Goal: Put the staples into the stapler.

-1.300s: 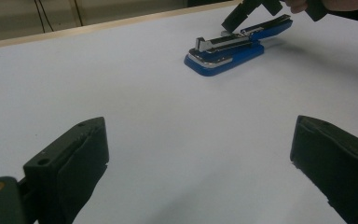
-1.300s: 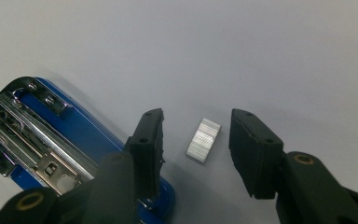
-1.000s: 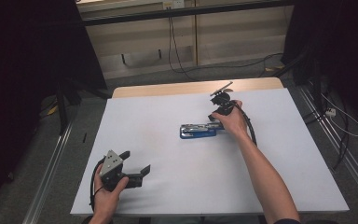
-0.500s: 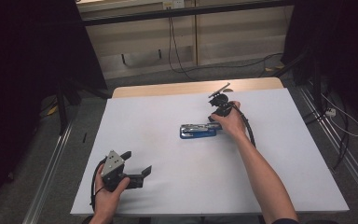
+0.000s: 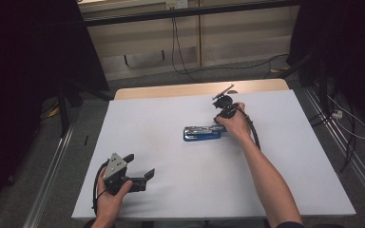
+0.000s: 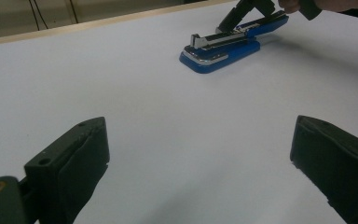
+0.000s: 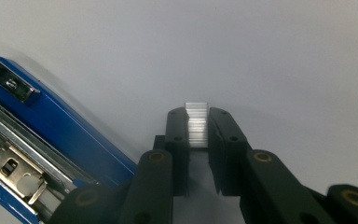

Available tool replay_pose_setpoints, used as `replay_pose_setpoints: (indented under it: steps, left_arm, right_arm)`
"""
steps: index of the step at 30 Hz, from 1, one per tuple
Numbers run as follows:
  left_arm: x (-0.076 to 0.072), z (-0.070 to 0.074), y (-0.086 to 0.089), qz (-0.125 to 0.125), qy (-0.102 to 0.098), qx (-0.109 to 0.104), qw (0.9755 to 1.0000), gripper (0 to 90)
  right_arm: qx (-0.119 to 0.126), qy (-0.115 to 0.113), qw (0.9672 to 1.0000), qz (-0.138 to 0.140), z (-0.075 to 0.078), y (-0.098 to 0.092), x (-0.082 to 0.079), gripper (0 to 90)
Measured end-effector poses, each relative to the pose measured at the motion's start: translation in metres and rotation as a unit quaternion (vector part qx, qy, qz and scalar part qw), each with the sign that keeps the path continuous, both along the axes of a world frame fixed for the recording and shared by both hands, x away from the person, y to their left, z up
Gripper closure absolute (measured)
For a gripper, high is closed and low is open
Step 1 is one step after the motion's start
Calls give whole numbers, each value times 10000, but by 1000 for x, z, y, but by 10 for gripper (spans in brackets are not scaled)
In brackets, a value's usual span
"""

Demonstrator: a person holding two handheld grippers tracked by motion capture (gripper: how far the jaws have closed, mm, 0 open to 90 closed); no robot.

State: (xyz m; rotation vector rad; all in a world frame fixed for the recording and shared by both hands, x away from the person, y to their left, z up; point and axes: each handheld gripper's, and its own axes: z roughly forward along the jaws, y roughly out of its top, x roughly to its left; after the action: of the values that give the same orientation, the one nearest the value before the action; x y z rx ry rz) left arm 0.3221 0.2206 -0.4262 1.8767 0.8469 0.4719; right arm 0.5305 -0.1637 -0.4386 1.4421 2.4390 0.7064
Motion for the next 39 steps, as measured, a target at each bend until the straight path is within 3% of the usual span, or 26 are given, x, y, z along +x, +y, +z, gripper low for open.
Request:
replay_pose_setpoints:
  steps: [9,19,39]
  left_arm:
    - [0,0,1,10,3,-1,10000,47]
    - [0,0,2,21,8,-13,10000,47]
    - [1,0,4,63,21,-31,10000,47]
  right_arm:
    - [29,-21,10000,32,0,-1,0,791]
    - [77,-231,9997,92,6,-4,-2,791]
    - [561,-582,9958,430,19,-5,-10,791]
